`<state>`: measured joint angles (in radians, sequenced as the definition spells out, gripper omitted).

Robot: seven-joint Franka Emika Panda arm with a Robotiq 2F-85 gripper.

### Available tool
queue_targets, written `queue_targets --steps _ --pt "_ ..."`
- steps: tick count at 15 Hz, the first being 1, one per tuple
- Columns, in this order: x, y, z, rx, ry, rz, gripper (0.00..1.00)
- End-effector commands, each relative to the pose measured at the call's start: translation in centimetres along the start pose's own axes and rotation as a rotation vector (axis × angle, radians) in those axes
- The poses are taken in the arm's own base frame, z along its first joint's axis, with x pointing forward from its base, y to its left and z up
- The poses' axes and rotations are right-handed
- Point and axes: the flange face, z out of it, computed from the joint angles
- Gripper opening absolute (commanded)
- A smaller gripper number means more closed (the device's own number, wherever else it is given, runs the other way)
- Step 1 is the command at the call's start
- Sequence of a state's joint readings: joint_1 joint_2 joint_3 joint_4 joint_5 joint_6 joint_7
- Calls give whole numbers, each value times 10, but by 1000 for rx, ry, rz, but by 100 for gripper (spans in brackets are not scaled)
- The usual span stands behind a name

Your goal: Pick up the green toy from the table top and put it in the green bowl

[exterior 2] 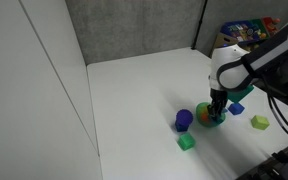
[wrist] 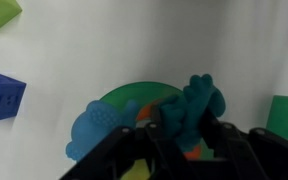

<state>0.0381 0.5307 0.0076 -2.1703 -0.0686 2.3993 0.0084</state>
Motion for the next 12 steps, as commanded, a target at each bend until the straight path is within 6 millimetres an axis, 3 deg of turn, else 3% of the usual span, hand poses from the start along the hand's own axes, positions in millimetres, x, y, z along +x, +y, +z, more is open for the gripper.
queue_targets --steps 1,5,12 --pt "13 4 -8 -10 22 -17 68" --pt "17 13 -31 -8 47 -4 98" --pt "6 45 -91 -6 55 43 100"
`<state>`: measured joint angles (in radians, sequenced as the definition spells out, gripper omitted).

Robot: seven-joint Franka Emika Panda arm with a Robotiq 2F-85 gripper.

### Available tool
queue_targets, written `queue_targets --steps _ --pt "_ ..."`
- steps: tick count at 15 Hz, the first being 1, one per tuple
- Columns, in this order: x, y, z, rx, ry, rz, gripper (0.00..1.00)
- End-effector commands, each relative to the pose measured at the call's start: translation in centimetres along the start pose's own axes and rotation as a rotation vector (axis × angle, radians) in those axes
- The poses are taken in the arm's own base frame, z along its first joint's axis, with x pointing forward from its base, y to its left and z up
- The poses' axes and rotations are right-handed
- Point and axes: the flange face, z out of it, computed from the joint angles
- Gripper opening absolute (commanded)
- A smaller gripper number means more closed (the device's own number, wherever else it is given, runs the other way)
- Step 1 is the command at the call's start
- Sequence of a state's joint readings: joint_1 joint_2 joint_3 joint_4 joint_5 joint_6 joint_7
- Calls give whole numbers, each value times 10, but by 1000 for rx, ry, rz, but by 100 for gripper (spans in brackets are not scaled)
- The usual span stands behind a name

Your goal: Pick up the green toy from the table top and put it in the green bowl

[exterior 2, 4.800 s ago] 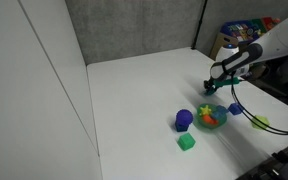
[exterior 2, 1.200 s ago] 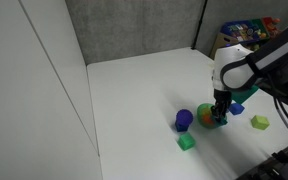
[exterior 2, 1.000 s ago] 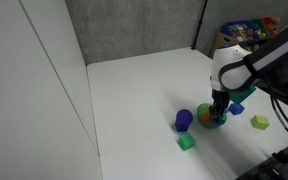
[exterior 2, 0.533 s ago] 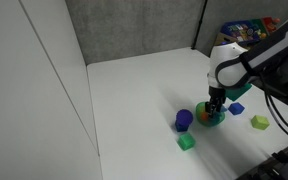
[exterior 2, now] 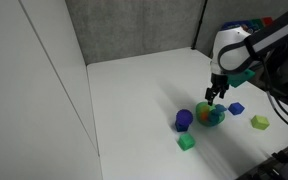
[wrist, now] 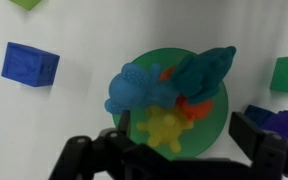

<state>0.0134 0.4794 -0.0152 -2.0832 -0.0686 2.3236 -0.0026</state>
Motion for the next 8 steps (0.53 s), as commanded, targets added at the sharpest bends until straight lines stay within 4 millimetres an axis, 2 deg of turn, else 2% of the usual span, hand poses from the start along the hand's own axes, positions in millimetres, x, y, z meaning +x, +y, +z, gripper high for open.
queue_targets --steps 1,4,8 --pt "-14 20 -45 -5 -6 9 100" --pt "-32 38 -82 -20 1 44 100" --pt "-61 68 -142 -30 29 102 100"
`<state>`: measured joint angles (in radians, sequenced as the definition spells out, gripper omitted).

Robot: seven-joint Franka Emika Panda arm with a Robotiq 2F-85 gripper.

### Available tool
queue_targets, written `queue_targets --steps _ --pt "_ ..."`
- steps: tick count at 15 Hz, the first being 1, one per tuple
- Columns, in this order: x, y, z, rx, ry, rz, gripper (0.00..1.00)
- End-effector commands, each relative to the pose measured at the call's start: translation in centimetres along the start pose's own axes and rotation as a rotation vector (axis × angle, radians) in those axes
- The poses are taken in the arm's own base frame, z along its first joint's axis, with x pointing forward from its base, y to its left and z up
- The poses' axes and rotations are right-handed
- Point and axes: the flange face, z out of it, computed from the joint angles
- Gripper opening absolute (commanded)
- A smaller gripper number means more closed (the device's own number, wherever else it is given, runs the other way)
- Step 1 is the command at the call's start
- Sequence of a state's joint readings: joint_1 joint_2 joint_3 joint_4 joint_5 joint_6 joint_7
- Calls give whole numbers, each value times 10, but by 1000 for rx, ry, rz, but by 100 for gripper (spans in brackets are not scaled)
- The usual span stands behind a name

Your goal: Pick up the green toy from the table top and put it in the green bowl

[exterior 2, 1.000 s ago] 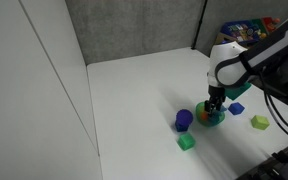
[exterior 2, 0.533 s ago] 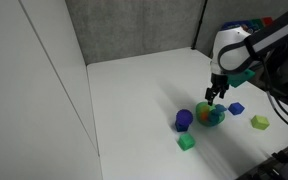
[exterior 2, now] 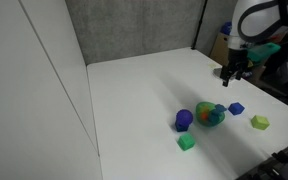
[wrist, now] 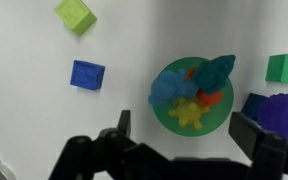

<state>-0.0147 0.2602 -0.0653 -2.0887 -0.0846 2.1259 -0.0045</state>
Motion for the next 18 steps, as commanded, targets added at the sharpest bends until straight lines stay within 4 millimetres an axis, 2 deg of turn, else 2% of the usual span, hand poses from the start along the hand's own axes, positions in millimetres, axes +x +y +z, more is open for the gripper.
queue_targets --steps 1,5,8,11,15,16,18 --pt "-32 28 -54 -15 26 33 100" --pt "-60 53 -120 -1 79 82 100" --pt "-77 63 -169 -3 114 105 100" --pt "-88 68 -206 -2 135 113 100" --pt "-98 70 -224 29 99 85 100" --pt "-94 65 -215 14 120 114 100" --pt "-97 66 -218 15 106 105 100"
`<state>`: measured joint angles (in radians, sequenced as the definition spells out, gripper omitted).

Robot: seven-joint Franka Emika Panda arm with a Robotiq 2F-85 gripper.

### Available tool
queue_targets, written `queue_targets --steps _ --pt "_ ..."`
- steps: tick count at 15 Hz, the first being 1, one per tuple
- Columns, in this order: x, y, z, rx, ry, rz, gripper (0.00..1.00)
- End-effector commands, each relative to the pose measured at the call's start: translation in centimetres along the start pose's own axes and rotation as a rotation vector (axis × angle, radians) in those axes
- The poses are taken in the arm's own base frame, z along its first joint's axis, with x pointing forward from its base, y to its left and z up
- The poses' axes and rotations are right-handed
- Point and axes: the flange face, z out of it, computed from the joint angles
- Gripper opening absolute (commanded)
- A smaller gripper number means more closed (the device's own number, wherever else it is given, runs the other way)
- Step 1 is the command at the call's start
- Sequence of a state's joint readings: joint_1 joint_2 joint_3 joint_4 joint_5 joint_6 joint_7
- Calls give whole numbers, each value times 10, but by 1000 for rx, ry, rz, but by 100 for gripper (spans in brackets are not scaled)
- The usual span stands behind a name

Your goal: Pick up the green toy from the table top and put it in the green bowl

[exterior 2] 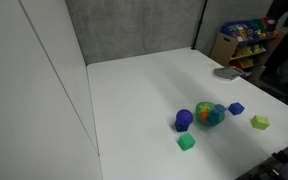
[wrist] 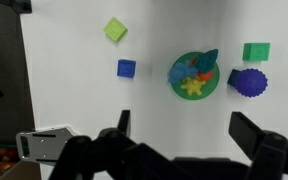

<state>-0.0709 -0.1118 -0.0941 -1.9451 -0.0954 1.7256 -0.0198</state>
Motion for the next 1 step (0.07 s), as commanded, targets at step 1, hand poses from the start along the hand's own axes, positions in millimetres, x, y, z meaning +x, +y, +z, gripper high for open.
queue_targets --steps 1 --pt "0 0 -1 0 -1 -2 100"
